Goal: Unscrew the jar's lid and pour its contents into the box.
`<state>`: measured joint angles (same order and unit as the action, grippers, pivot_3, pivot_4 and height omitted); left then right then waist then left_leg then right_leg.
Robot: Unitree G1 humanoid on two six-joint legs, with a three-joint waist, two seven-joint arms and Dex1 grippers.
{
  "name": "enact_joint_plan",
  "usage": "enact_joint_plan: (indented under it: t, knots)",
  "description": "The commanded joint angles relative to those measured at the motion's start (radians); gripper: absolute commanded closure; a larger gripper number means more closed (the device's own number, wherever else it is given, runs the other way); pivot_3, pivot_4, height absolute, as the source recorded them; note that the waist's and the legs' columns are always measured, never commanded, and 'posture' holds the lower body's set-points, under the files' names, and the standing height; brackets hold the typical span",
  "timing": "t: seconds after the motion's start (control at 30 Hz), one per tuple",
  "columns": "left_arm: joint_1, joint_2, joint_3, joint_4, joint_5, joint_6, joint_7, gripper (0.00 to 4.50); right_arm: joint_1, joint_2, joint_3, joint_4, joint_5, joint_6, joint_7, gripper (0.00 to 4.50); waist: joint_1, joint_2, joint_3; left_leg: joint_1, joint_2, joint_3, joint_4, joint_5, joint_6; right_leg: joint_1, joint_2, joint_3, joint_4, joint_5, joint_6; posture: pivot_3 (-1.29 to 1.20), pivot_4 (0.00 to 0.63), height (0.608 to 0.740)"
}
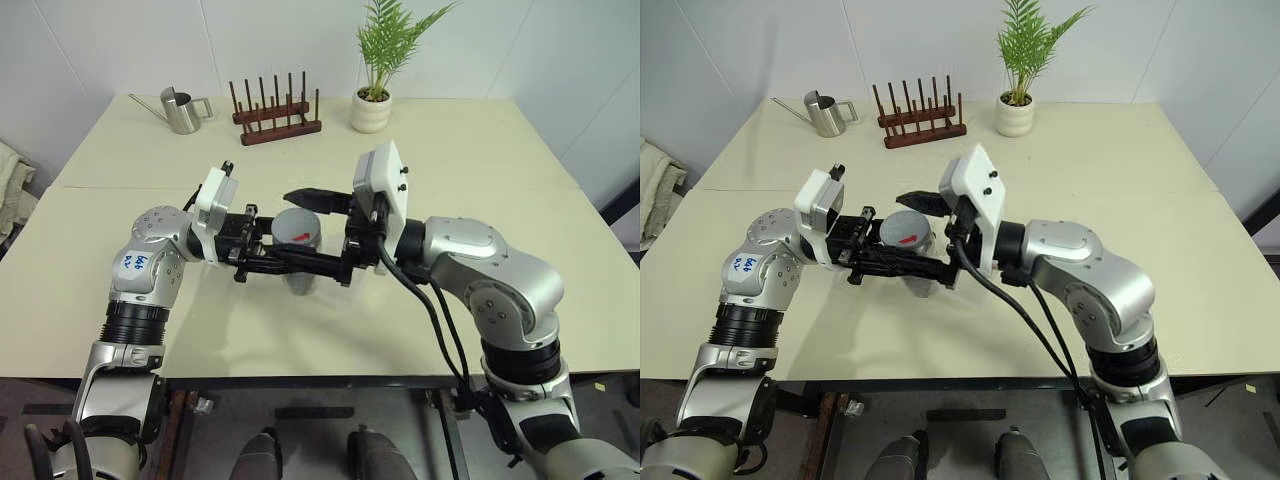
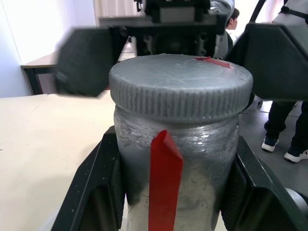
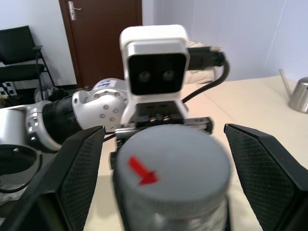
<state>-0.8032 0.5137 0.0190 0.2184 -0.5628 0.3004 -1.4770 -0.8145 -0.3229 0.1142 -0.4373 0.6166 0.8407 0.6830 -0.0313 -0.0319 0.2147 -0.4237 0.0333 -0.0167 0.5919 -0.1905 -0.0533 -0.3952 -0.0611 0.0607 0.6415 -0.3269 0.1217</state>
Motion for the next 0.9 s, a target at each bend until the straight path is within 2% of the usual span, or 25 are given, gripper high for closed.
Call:
enact_joint_plan:
  t: [0.03, 0.43, 0.9]
  knots:
    - [-0.026, 0.0, -0.007, -0.018, 0.005, -0.027, -0.014, 2.5, -0.032, 0.023, 0.01, 0.013, -0.011, -0.041, -0.014, 0.34, 0.0, 0.0, 0.0, 0.0, 0.0, 0.0, 0.0, 0.0, 0.0, 0.0, 0.0, 0.0, 0.0, 0.0, 0.0, 0.0, 0.15, 0.74]
    - [-0.016, -0.019, -0.004, -0.041, -0.004, -0.029, 0.004, 2.5, -0.065, 0.047, 0.026, 0.076, -0.047, -0.072, -0.036, 0.34, 0.0, 0.0, 0.0, 0.0, 0.0, 0.0, 0.0, 0.0, 0.0, 0.0, 0.0, 0.0, 0.001, 0.0, 0.0, 0.0, 0.15, 0.74]
    - [0.01, 0.037, 0.025, -0.04, -0.014, -0.006, 0.016, 2.5, 0.011, -0.153, -0.073, 0.009, -0.018, -0.012, -0.041, 0.34, 0.001, 0.0, 0.0, 0.0, 0.0, 0.0, 0.0, 0.0, 0.0, -0.001, 0.0, 0.0, 0.0, 0.0, 0.0, 0.0, 0.15, 0.74]
